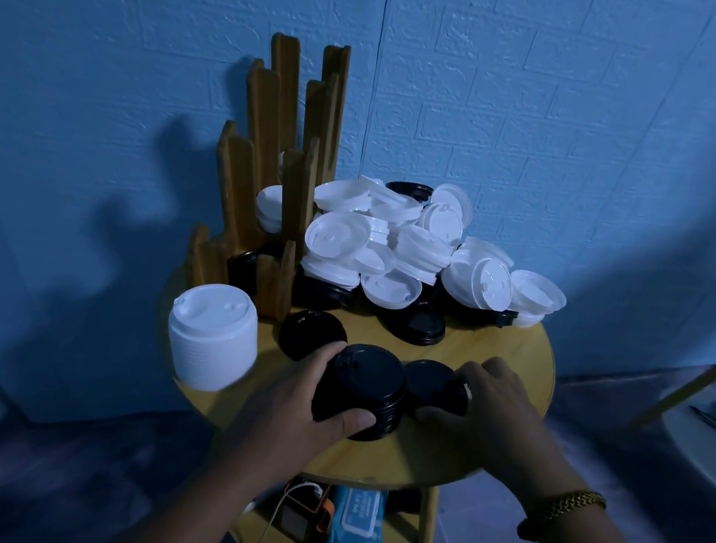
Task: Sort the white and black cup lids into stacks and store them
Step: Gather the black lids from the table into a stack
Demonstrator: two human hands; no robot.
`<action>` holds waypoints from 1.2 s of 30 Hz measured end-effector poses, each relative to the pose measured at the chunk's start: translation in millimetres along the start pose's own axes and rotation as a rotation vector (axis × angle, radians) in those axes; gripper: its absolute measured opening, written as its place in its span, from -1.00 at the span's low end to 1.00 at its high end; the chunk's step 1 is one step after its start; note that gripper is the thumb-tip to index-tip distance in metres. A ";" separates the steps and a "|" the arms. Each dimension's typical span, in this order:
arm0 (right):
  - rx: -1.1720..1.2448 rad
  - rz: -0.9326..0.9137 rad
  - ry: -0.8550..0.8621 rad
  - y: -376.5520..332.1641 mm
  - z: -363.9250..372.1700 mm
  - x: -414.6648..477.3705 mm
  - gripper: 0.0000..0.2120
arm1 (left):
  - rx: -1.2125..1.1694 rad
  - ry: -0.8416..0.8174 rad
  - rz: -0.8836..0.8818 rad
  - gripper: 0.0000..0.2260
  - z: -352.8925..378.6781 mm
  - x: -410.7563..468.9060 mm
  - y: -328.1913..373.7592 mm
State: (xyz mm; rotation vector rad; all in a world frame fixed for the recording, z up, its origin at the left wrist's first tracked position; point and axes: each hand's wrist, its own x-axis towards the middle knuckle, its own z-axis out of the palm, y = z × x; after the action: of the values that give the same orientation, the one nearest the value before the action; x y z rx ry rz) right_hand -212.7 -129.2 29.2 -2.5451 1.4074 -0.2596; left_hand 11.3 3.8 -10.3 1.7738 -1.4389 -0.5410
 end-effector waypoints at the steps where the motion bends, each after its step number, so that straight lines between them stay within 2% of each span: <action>1: 0.012 -0.023 0.006 -0.5 0.4 0.7 -0.45 | 0.000 -0.002 -0.002 -0.19 -0.4 0.1 0.2; 5: 0.182 -0.117 -0.088 -4.9 1.2 -1.2 -0.70 | -0.009 -0.001 -0.007 -0.21 -1.7 -0.4 1.8; 9: 0.216 -0.132 -0.029 -2.5 7.8 -4.6 -0.70 | 0.003 0.002 -0.009 -0.21 -2.5 -1.2 2.2; 12: 0.246 -0.029 0.127 0.0 14.7 -4.0 -0.64 | 0.002 0.007 -0.020 -0.20 -2.6 -0.5 2.8; 14: 0.398 0.038 0.298 -8.5 14.6 -6.2 -0.59 | 0.000 0.009 -0.028 -0.20 -3.0 -0.6 4.4; 17: 0.579 -0.027 0.423 -40.6 11.4 -8.7 -0.52 | 0.000 0.013 -0.035 -0.20 -3.5 -1.0 7.0; 22: 0.420 -0.208 0.292 -80.4 22.4 -11.4 -0.50 | -0.001 0.016 -0.050 -0.18 -4.3 -1.9 9.8; 26: 0.498 -0.244 0.191 -68.8 20.1 -16.0 -0.64 | -0.017 0.013 -0.048 -0.18 -4.6 -3.2 9.8; 28: 0.480 -0.260 0.177 -64.7 18.7 -15.7 -0.64 | -0.021 0.005 -0.050 -0.16 -4.2 -3.3 10.1; 31: 0.437 -0.252 0.209 -66.2 21.9 -14.8 -0.56 | -0.005 0.013 -0.035 -0.16 -3.9 -3.3 10.2; 36: 0.447 -0.133 0.275 -73.3 29.9 -13.5 -0.32 | -0.010 0.014 -0.044 -0.14 -2.3 -3.4 9.2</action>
State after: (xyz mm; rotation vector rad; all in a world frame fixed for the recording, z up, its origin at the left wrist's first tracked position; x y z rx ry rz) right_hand -152.7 -76.7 20.1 -2.2868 1.1028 -0.8709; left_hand 6.4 7.1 -2.1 1.8012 -1.3883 -0.5571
